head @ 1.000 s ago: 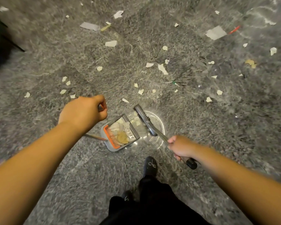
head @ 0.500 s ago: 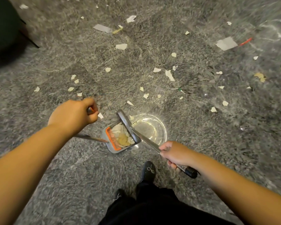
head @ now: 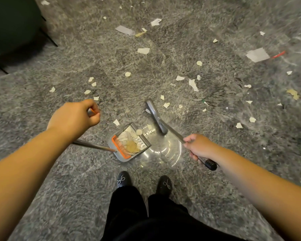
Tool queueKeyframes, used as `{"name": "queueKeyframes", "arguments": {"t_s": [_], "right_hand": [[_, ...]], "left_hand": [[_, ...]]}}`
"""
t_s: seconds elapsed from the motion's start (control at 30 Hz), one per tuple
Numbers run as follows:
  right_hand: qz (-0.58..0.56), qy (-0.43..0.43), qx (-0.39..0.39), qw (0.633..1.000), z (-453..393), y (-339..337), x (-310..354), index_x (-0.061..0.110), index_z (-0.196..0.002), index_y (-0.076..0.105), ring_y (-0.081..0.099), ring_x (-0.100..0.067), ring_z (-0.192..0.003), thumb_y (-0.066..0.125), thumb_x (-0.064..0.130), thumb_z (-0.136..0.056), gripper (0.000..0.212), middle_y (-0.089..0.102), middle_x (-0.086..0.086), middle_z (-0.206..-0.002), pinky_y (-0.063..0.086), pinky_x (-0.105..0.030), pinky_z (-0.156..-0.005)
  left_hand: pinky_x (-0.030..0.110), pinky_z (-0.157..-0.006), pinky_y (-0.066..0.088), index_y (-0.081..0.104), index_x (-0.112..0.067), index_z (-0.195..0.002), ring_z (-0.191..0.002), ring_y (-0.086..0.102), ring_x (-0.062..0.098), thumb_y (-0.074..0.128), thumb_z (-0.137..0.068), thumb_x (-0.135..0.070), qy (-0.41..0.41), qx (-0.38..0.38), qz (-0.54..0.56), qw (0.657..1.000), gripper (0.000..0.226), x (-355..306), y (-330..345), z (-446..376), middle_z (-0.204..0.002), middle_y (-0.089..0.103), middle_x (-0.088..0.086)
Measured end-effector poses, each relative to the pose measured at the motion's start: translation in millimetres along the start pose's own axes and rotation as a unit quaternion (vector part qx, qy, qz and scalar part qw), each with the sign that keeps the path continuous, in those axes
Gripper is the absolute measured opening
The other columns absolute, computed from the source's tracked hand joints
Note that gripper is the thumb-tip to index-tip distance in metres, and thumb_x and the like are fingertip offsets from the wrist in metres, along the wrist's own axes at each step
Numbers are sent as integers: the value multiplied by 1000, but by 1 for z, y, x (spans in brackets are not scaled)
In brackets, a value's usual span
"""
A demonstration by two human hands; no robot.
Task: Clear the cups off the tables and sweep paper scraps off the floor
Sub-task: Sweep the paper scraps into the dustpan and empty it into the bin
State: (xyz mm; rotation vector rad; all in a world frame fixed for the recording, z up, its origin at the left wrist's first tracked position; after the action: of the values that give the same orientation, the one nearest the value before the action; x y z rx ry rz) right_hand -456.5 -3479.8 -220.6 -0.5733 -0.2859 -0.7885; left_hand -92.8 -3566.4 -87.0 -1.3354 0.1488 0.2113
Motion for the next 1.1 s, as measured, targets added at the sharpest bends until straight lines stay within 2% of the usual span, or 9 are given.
{"name": "queueKeyframes", "arguments": {"t_s": [0.13, 0.23, 0.33, 0.57, 0.7, 0.8, 0.93, 1.1], "right_hand": [[42, 9, -22, 999, -30, -2, 20, 11, -130, 51, 56, -12, -49, 49, 16, -99, 32, 62, -4, -67, 44, -23, -48], [107, 2, -13, 994, -52, 5, 39, 6, -120, 56, 58, -13, -51, 47, 18, -100, 26, 61, -4, -63, 47, -26, -54], [142, 9, -5, 990, -67, 17, 57, 9, -120, 54, 61, -17, -56, 46, 17, -99, 24, 66, -7, -68, 51, -31, -63], [208, 30, 62, 976, -57, 63, 77, 10, -128, 51, 58, -15, -58, 47, 7, -97, 31, 66, -9, -81, 44, -23, -54], [152, 37, 91, 984, -34, 91, 67, 17, -130, 47, 56, -11, -55, 46, 18, -100, 30, 62, -3, -75, 46, -25, -57], [95, 37, 89, 991, -20, 105, 61, 20, -130, 48, 54, -3, -41, 49, 23, -99, 30, 60, 2, -70, 42, -19, -45], [19, 52, 74, 996, -4, 116, 55, 23, -127, 52, 55, -5, -41, 53, 24, -98, 30, 63, 0, -67, 41, -19, -43], [-50, 60, 46, 996, 9, 114, 57, 18, -127, 52, 51, -6, -36, 54, 20, -97, 30, 60, 0, -61, 40, -16, -38]], "left_hand": [[35, -58, 48, 55, -33, -80, -69, 59, 26, 68, -85, -35, 10, 3, -5, 1000, 14, 9, -2, -13, -75, 67, -4], [31, -54, 43, 55, -33, -81, -67, 58, 25, 68, -85, -35, 21, 10, -9, 1000, 14, 14, 1, -22, -75, 66, -5], [31, -56, 42, 57, -33, -84, -69, 58, 27, 67, -86, -34, 26, 14, -6, 1000, 11, 16, 3, -27, -79, 66, -4], [31, -56, 42, 56, -31, -85, -71, 57, 27, 64, -87, -34, 41, 24, -9, 999, 8, 19, 2, -40, -79, 65, -2], [31, -55, 43, 57, -31, -88, -73, 59, 28, 63, -88, -35, 46, 26, -7, 999, 8, 20, 1, -46, -82, 68, 1], [29, -51, 39, 57, -29, -90, -69, 59, 28, 62, -89, -34, 60, 27, 0, 998, 7, 16, 1, -46, -80, 68, 2], [26, -47, 35, 58, -28, -89, -62, 57, 25, 61, -90, -32, 68, 13, 9, 998, 5, 19, -3, -44, -73, 66, 2], [26, -48, 33, 57, -34, -86, -65, 56, 24, 63, -88, -38, 58, 14, 23, 998, 8, 32, -5, -46, -72, 63, -2]]}}
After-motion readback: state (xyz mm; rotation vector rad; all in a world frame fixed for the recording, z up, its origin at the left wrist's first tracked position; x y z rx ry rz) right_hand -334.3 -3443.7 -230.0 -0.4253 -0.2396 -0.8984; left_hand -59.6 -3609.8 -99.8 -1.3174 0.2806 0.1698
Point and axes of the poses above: each hand's wrist, its own z-axis away from the middle knuckle, its own y-axis out of the palm, x = y × z, the point moved 10 cm from there along -z, towards the middle knuckle
